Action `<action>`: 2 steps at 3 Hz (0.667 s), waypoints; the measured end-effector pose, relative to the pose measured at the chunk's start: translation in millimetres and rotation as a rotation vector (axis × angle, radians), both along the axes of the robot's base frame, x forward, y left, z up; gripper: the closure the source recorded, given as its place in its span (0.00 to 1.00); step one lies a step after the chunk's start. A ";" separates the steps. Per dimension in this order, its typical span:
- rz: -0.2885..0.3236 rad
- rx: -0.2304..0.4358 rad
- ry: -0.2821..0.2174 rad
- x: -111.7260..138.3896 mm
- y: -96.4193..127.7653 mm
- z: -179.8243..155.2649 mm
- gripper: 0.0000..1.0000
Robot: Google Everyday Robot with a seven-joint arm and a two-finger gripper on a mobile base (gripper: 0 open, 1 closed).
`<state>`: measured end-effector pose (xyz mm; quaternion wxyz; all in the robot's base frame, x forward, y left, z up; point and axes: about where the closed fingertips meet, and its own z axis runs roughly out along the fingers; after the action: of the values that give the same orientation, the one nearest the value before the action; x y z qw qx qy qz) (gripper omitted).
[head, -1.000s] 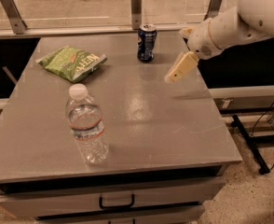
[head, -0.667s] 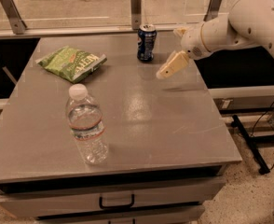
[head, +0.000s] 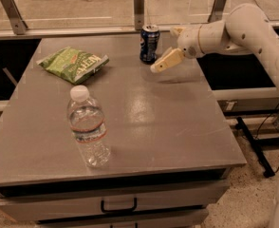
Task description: Knock pepsi can over
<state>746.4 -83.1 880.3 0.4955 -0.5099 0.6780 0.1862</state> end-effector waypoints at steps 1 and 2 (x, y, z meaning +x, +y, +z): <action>0.059 0.094 -0.003 0.0 25.4 9.3 0.00; 0.142 0.188 -0.011 -9.2 60.0 30.4 0.00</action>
Offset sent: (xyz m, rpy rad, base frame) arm -0.0219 0.0938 0.0603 0.3044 -0.0237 0.2365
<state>737.3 -23.1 910.6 0.5303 -0.5090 0.6170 0.2811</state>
